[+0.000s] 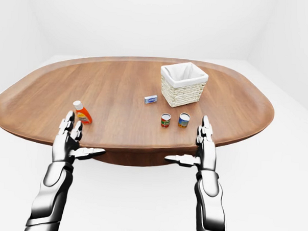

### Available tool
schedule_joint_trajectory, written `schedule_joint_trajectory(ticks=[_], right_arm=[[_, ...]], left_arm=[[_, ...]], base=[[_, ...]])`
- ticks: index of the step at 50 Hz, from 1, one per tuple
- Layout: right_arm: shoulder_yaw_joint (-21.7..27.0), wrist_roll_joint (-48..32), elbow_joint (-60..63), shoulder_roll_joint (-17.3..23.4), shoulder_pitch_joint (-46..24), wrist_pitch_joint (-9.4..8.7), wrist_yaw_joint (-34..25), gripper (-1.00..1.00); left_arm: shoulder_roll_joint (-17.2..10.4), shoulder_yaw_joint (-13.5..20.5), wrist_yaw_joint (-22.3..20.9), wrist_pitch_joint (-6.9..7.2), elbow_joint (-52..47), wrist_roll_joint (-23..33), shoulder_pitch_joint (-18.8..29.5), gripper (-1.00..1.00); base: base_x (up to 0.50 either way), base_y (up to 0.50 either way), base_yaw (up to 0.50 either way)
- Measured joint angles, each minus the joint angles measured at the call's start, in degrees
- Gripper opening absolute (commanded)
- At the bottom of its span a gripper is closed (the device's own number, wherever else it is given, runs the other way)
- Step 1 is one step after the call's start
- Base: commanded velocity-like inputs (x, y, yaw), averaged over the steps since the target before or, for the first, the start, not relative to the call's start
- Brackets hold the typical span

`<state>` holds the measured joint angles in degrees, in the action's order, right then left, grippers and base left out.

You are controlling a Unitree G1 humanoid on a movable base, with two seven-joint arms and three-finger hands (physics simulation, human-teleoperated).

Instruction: Pick up the tomato sauce, and put it in the basket.

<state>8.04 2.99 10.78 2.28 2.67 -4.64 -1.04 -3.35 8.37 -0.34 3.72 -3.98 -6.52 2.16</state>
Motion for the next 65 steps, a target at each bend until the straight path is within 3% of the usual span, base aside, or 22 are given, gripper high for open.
schedule_joint_trajectory(ticks=[10,20,28,47,65], right_arm=[[9.07,3.69,9.21,0.77,2.5,-0.36,0.22,1.0],[17.1,7.95,14.81,0.58,4.43,-0.36,-0.41,1.0],[21.26,11.09,17.5,0.4,5.25,-0.36,-0.4,1.0],[22.78,12.74,18.32,0.55,5.5,-0.36,-1.28,1.0],[22.57,12.69,17.86,0.59,5.62,-0.36,-1.88,1.0]], left_arm=[[-2.59,6.66,5.26,0.84,-2.72,-6.74,1.77,1.0],[-4.66,12.32,12.37,-1.51,-3.99,-12.74,2.15,1.0],[-5.63,14.37,15.88,-3.17,-4.35,-15.19,1.95,1.0],[-6.32,15.33,18.46,-4.91,-3.78,-16.16,2.0,1.0],[-6.37,15.34,18.85,-5.24,-3.61,-16.22,1.99,1.0]], base=[[0.0,0.0,0.0],[0.0,0.0,0.0],[0.0,0.0,0.0],[0.0,-0.2,0.0],[0.0,-0.3,0.0]])
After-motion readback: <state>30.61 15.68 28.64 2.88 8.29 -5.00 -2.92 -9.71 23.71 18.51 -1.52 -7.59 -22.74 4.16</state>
